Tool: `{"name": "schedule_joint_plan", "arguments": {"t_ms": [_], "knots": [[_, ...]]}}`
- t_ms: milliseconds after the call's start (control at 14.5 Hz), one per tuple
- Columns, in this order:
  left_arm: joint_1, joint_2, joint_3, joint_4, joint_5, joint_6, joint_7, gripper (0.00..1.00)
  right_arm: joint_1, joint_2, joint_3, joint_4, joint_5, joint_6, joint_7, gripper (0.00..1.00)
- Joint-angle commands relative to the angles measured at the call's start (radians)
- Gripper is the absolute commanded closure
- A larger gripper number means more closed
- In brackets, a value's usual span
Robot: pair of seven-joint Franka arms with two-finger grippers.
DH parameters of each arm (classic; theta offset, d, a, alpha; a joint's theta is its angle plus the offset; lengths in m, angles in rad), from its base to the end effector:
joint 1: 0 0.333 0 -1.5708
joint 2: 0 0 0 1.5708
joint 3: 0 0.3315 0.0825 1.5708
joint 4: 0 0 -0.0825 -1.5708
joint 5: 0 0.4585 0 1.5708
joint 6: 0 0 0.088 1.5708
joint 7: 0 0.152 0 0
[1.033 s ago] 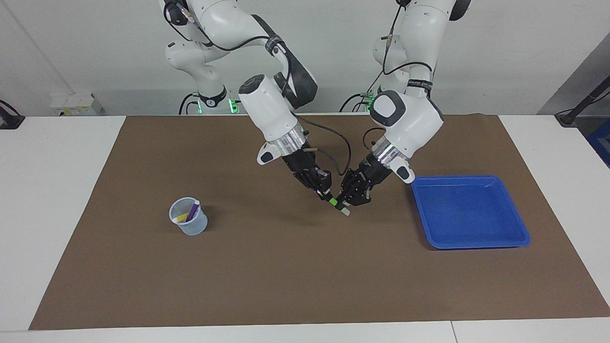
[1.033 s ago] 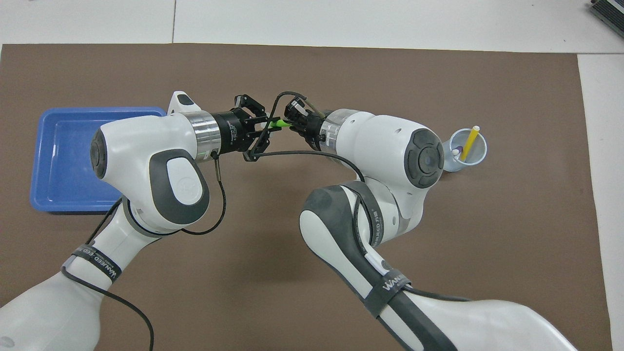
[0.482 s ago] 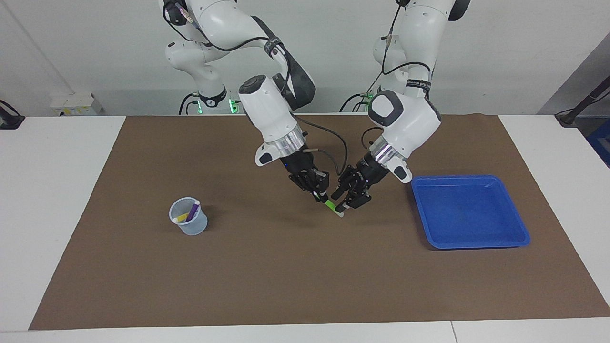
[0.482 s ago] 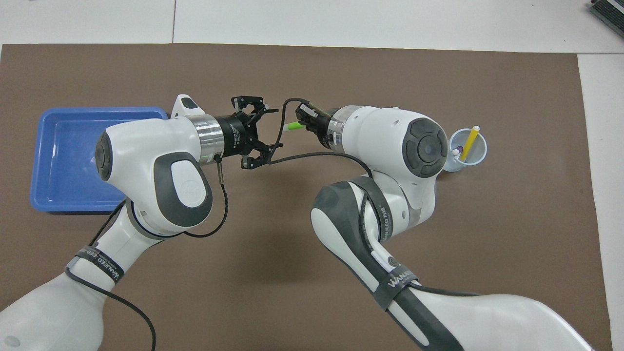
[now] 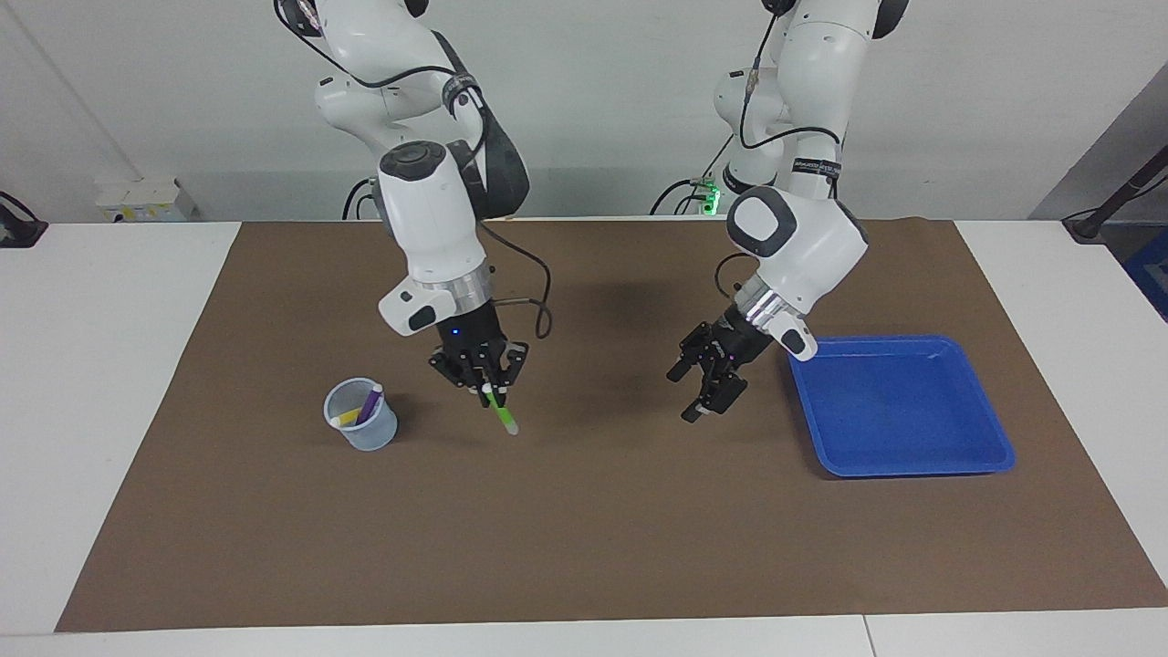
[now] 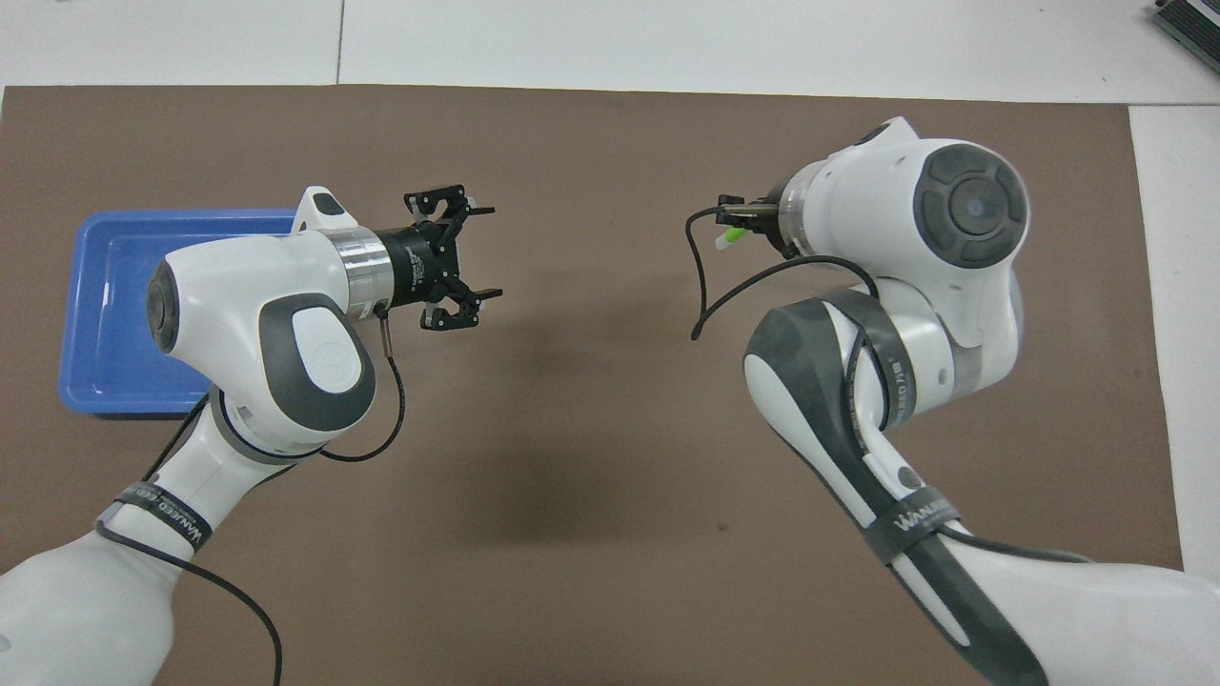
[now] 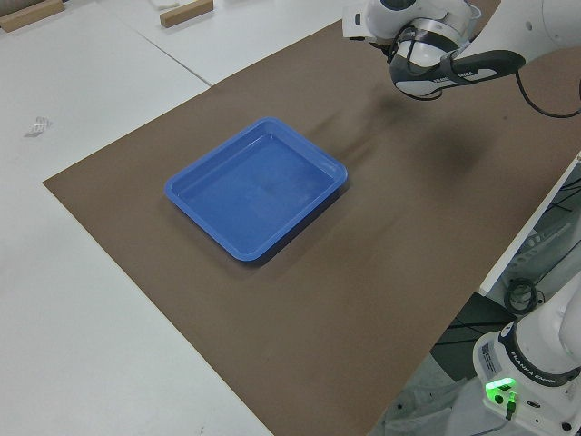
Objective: Transfer and insert pens with both arms
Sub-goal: 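Carry the green pen to the cup while the left gripper returns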
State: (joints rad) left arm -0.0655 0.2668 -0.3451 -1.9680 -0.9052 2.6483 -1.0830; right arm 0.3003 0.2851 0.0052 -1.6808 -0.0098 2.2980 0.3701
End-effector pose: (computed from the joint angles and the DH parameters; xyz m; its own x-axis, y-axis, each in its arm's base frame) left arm 0.6641 -0.2769 0.3184 0.2381 0.7933 -0.5603 0.9194 0.0017 0.3932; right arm 0.7251 0.2278 0.4126 0.9489 -0.0743 0.3067 -0.0419 -0.9930 -0.1109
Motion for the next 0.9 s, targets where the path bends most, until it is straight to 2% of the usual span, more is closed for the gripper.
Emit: {"name": "schedule_joint_plan", "arguments": {"t_ms": [0, 207, 551, 826], "knots": [[0.015, -0.037, 0.001, -0.045, 0.006, -0.002, 0.04, 0.0, -0.065, -0.033, 0.01, -0.007, -0.082, -0.044, -0.198, 1.0], [0.039, -0.038, 0.001, -0.046, 0.159, -0.039, 0.06, 0.0, -0.133, -0.052, 0.012, -0.007, -0.137, -0.077, -0.339, 1.0], [0.101, -0.054, 0.0, -0.008, 0.536, -0.235, 0.071, 0.0, -0.196, -0.075, 0.013, -0.016, -0.137, -0.167, -0.415, 1.0], [0.124, -0.066, 0.001, 0.029, 0.715, -0.338, 0.097, 0.0, -0.234, -0.092, 0.015, -0.059, -0.136, -0.17, -0.457, 1.0]]}}
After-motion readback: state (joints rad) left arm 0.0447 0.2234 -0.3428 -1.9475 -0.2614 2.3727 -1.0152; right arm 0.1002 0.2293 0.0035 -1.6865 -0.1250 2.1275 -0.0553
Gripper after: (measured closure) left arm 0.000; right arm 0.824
